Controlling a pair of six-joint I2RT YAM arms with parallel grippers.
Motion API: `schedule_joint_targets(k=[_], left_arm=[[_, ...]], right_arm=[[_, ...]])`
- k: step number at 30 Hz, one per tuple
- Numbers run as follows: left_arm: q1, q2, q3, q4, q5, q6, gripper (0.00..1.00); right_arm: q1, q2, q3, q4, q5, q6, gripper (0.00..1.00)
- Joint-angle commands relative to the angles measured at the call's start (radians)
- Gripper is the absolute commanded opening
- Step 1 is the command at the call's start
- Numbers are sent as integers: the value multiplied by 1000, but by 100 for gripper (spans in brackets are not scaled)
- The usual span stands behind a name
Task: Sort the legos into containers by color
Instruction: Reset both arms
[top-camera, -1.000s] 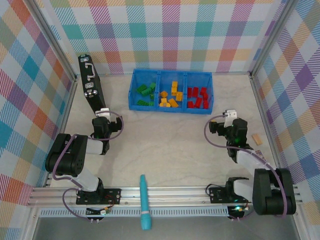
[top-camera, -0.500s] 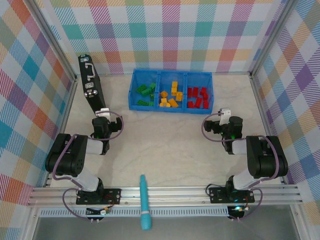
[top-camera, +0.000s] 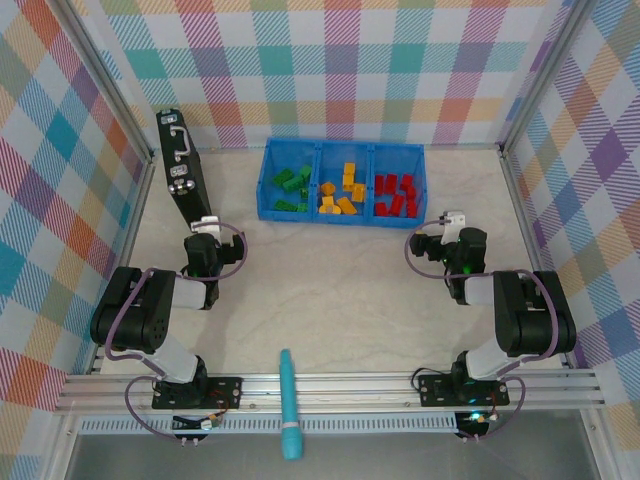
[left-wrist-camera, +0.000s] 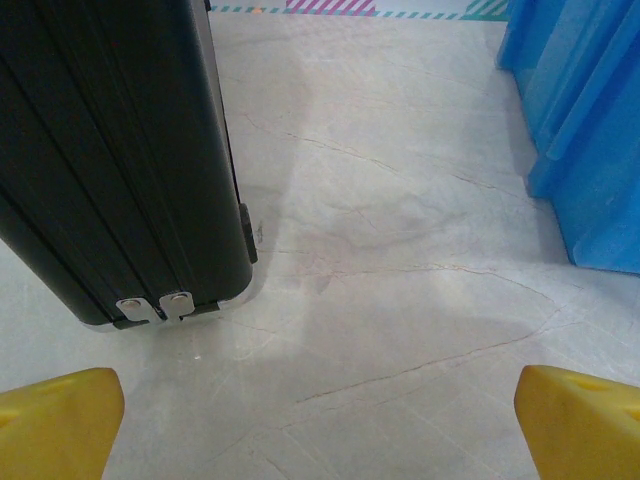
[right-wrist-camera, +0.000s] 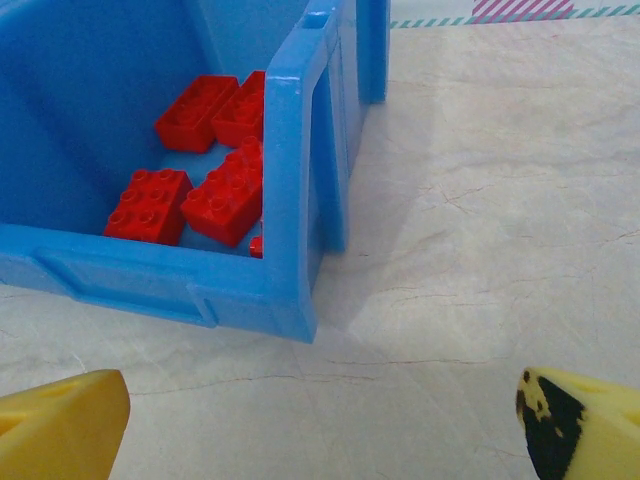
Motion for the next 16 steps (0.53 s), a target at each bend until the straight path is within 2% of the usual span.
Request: schedule_joint_targets(k=[1, 16], left_arm=[[7, -12, 6, 1, 18, -14, 100], [6, -12, 6, 0, 17, -14, 100]], right_arm=[[-7, -3, 11, 11, 3, 14, 99], [-4, -2, 12, 8, 7, 12, 99]])
